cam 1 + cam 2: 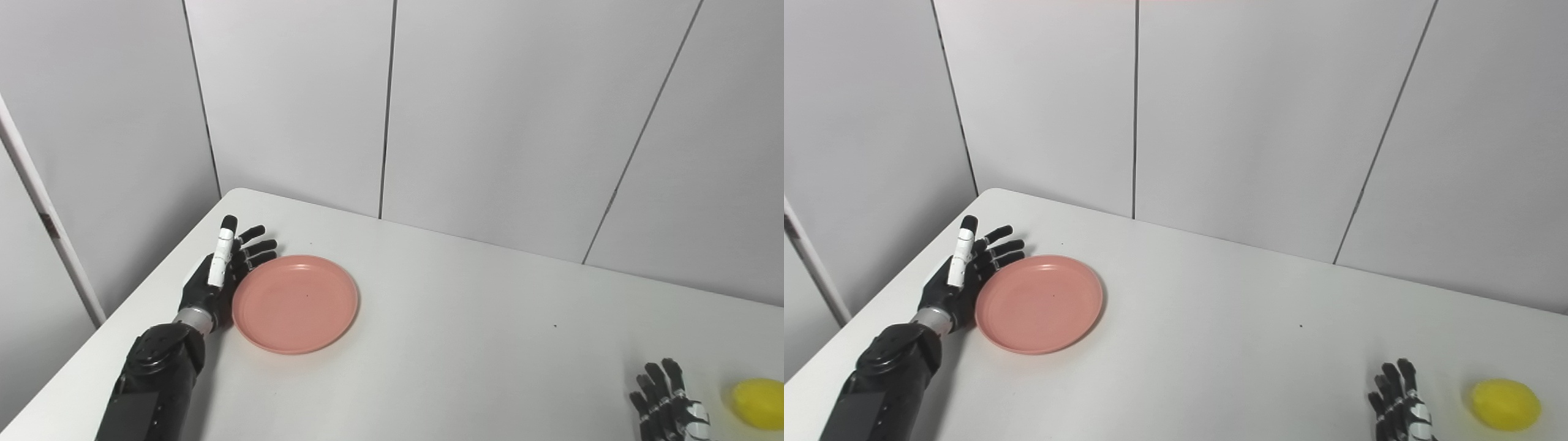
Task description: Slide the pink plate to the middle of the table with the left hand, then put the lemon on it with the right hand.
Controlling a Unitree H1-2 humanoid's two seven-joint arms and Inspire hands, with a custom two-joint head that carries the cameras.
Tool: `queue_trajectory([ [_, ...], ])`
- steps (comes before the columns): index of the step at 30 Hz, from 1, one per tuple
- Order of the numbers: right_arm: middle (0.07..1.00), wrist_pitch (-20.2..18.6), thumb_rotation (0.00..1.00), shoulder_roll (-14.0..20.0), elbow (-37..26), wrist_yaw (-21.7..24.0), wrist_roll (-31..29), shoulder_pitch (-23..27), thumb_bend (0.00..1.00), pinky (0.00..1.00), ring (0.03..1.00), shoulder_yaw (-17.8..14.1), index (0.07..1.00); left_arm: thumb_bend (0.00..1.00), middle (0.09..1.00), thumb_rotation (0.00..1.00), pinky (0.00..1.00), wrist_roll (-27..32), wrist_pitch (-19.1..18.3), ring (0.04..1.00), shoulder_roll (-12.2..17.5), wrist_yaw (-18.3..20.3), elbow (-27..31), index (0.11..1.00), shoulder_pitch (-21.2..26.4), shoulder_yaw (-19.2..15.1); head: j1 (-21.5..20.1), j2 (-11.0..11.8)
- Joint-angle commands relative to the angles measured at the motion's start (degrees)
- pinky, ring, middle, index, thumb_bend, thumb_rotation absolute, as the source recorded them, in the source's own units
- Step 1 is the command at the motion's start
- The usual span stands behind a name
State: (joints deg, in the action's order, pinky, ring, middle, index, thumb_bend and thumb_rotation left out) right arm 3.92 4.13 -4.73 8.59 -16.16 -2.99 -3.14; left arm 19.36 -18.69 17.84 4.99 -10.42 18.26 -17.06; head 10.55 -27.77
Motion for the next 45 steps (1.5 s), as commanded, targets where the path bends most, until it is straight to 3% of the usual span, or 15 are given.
queue_trajectory([
  [1,0.975,0.0,1.0,-1.0,2.5,0.9,-0.4,-2.2,0.63,1.0,0.99,0.8,1.0,0.99,0.76,0.94,0.83,-0.9,-0.4,0.789,-0.2,-0.7,2.1,0.808,0.9,0.6,0.0,-0.1],
  [15,0.978,0.1,0.99,-1.3,2.9,1.0,-0.8,-2.0,0.66,1.0,0.996,0.9,1.0,0.96,0.82,0.96,0.93,-4.4,-1.6,0.848,-5.3,-6.2,6.7,0.805,0.4,1.7,-0.4,-0.3],
  [25,0.976,-0.2,1.0,-1.4,2.5,1.0,-0.5,-2.0,0.65,1.0,0.992,1.1,1.0,0.95,0.83,0.99,0.94,-5.6,-2.3,0.857,-6.2,-6.2,7.7,0.822,0.3,2.8,-0.6,-0.3],
  [45,0.975,1.4,1.0,-1.7,3.3,1.2,0.0,-1.8,0.64,1.0,0.989,1.0,1.0,0.92,0.839,0.94,0.92,-4.0,-3.0,0.847,-8.1,-5.5,9.8,0.815,-0.8,3.3,-0.8,-0.6],
])
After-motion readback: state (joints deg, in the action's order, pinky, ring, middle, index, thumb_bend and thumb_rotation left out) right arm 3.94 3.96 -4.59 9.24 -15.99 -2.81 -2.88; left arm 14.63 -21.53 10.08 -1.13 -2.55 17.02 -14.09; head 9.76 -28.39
